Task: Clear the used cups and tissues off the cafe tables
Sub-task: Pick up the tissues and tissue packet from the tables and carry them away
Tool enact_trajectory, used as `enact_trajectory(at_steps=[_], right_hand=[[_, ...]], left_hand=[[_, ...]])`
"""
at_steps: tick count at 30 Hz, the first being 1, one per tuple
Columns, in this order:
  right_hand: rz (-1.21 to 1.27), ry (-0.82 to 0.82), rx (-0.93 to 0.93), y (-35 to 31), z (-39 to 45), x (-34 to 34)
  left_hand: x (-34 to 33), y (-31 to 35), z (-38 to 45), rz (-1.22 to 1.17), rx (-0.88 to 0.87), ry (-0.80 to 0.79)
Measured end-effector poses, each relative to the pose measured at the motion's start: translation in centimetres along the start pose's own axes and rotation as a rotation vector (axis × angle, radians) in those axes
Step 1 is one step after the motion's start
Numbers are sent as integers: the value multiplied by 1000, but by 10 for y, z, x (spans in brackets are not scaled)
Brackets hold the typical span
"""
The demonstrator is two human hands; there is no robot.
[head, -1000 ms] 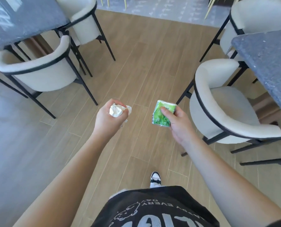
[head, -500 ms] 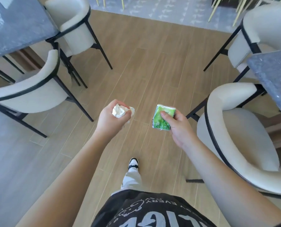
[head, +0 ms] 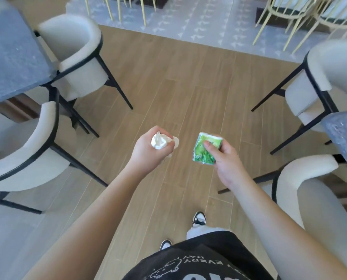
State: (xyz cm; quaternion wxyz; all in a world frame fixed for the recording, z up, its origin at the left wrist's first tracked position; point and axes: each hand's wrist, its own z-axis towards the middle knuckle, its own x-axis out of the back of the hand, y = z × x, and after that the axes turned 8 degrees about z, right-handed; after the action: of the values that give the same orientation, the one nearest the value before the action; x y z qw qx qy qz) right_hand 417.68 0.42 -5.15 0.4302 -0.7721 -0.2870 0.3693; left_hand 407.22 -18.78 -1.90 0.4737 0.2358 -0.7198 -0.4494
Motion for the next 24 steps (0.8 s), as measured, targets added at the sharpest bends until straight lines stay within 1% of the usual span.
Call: enact_trajectory(at_steps=[4,11,15,19,24], right_hand=[[5,11,8,-30,76,14],[37,-32,-45,-77,216,10],[46,-90,-65,-101,289,-10],[15,-151,-76,-120,355,-38],[-13,-147,-73,-136,443,-81]], left_hand=[[-15,15,76,29,-6,-16],[-27,41,202,30,66,54],[-19,53,269,32,80,92],[-5,56,335,-17,95,127],[19,41,430,-75,80,148]])
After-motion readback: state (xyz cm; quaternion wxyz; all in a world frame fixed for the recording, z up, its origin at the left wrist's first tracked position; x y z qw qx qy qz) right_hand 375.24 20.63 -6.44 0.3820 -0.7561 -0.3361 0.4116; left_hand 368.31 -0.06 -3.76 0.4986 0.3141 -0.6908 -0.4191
